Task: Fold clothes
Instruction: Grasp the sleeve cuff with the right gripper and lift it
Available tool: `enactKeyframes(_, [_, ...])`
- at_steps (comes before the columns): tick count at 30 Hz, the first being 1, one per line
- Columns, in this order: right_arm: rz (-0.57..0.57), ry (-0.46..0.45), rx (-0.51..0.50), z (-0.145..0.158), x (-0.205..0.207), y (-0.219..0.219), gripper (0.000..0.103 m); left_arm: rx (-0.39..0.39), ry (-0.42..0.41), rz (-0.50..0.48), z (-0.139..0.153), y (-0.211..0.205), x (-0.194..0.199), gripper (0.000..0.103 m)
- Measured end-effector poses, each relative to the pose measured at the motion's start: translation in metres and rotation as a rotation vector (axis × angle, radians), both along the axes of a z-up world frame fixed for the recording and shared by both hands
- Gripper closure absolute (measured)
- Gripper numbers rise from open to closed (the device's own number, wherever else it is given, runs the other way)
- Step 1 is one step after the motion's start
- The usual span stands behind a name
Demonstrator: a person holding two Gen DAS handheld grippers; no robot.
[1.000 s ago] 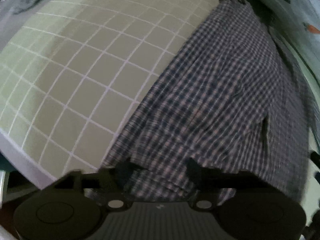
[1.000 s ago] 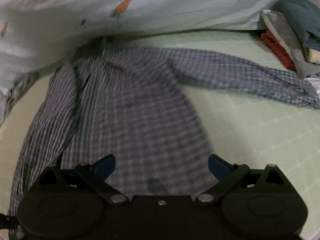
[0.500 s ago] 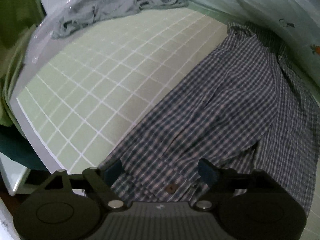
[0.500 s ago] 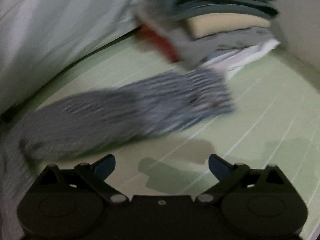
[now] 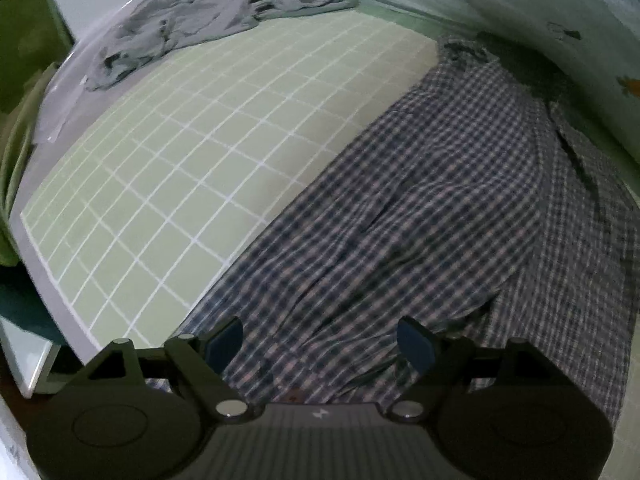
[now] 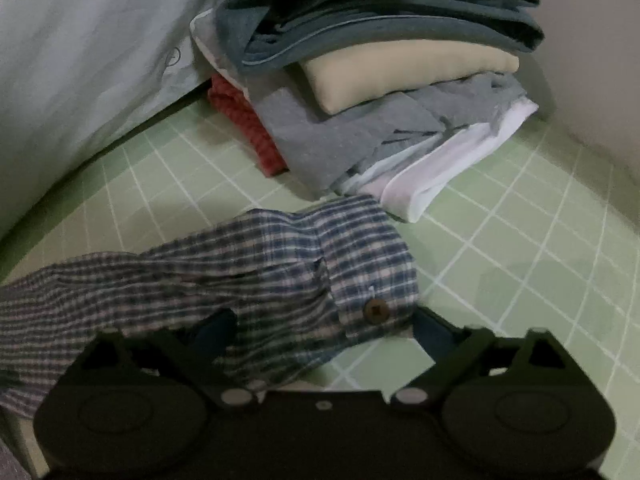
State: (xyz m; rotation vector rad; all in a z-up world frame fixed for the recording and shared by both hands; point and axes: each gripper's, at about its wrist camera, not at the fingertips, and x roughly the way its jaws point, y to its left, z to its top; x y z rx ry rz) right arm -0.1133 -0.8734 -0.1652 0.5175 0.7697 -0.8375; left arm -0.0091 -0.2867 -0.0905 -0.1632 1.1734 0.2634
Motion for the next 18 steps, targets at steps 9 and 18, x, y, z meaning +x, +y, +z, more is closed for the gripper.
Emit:
enactKeyframes(9, [0.079, -0.086, -0.023, 0.021, 0.000, 0.004, 0.078, -0.035, -0.043, -0.030, 0.004, 0.020, 0.018, 0.018])
enactKeyframes(18, [0.339, -0.234, -0.097, 0.086, 0.024, 0.101, 0.079, -0.087, -0.061, -0.106, -0.003, 0.021, 0.053, 0.018])
